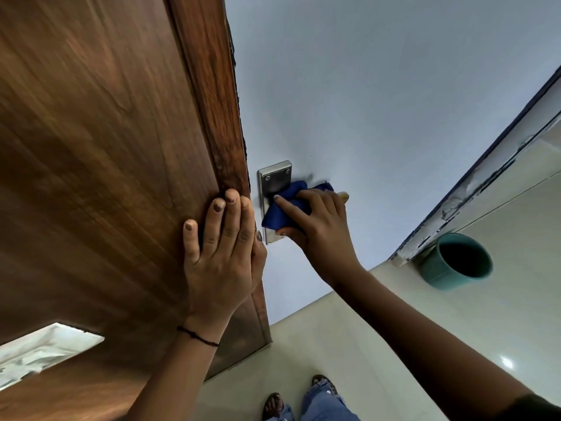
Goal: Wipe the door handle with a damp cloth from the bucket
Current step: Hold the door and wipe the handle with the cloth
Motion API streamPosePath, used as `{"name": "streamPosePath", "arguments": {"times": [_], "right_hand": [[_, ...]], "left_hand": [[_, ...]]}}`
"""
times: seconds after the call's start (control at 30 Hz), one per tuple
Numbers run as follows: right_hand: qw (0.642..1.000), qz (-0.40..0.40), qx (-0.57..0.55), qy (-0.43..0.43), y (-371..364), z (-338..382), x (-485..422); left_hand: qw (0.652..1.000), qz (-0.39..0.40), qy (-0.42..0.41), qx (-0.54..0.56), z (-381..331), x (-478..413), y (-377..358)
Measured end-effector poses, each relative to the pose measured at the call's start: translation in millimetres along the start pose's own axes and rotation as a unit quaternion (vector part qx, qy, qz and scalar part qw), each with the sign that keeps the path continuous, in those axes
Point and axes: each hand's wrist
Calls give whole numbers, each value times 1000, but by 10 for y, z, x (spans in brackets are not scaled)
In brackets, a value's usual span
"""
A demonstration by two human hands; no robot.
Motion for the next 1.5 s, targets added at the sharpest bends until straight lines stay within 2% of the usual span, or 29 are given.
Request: {"name": "streamPosePath", "arguments": {"times": [0.2,0.4,0.47,0.67,0.8,0.93,1.03,1.1,1.17,1.23,1.27,1.37,1.4,1.43,1.47,1.5], "right_hand": [[998,0,47,41,50,-113,-71],[997,69,25,21,183,-708,-143],[998,63,15,27,174,-719,-152],[999,10,0,45,-54,-141,-76],[999,13,-2,50,-27,-354,-111],[994,75,-80,-4,8,-686,-133],[971,116,-189,-92,11,-928,-129],[925,122,-313,-177,-6,-934,-114],[835,83,-465,-282,-15,-860,-63],[716,25,-590,-372,-58,-721,21],[643,4,-645,-412,-94,-626,60],[389,-66,-784,-480,-208,-308,112],[316,-93,-808,-489,-245,-215,112],[258,-114,-822,-495,-274,-133,101],[219,-129,-827,-501,-300,-52,86],[197,-135,-828,-508,-317,32,72]], "left_hand": [[1000,7,-4,1,17,4,0],[1000,4,-13,-8,14,8,-24],[1000,6,-12,-15,1,9,-30],[1000,13,-7,-13,-10,10,-42],[1000,20,-5,-13,3,0,-29],[1000,27,-2,-10,-5,11,-8],[1000,25,-2,-12,-9,17,-9],[1000,22,-1,-12,-9,20,-16],[1000,22,1,-11,-14,15,-23],[1000,24,2,-10,-13,13,-16],[1000,24,2,-11,-13,12,-12],[1000,22,-1,-11,-17,7,-12],[1000,20,-2,-11,-17,5,-15],[1000,18,-2,-11,-18,-1,-15],[1000,19,-2,-12,-18,-4,-15],[1000,19,-2,-12,-18,-2,-15]]}}
Point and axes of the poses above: each hand's wrist, its own x-axis away from the middle knuckle, its own y-axis out of the back of the hand, z = x × y, and after that the axes turned 7 degrees about -z, right-handed
